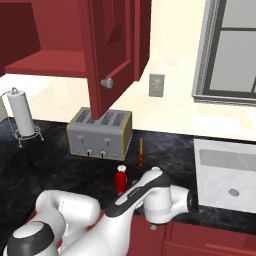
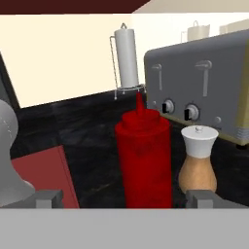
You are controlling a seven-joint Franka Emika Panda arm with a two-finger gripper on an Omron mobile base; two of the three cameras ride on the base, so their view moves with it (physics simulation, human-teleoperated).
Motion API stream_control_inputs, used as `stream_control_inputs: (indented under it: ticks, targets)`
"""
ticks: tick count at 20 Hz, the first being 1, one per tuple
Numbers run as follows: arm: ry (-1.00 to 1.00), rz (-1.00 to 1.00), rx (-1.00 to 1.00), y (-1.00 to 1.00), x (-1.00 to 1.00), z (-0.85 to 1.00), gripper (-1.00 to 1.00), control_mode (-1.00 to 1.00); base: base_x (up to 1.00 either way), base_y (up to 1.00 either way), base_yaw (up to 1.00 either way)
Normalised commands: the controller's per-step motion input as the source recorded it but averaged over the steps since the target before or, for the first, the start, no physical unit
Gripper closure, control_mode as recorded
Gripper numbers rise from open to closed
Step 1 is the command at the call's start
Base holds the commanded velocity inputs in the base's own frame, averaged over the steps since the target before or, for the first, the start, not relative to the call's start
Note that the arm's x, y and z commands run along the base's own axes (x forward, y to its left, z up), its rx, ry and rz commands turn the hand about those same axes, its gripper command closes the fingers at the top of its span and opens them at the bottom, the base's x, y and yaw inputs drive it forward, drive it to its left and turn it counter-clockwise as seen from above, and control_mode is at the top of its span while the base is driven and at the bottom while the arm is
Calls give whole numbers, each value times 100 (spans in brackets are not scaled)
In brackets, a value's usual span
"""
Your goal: There are various items on the counter. Only move the condiments/shakers into the cabinet.
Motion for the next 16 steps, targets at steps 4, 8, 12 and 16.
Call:
stream_control_inputs:
  ticks: [4,8,12,16]
  targets:
    - [4,0,0,0,16,-6,-100,-100,0,0,0]
    - [5,0,0,0,15,-8,-100,-100,0,0,0]
    - [7,0,0,0,11,-10,-100,-100,0,0,0]
    - [8,0,0,4,8,-6,-100,-100,0,0,0]
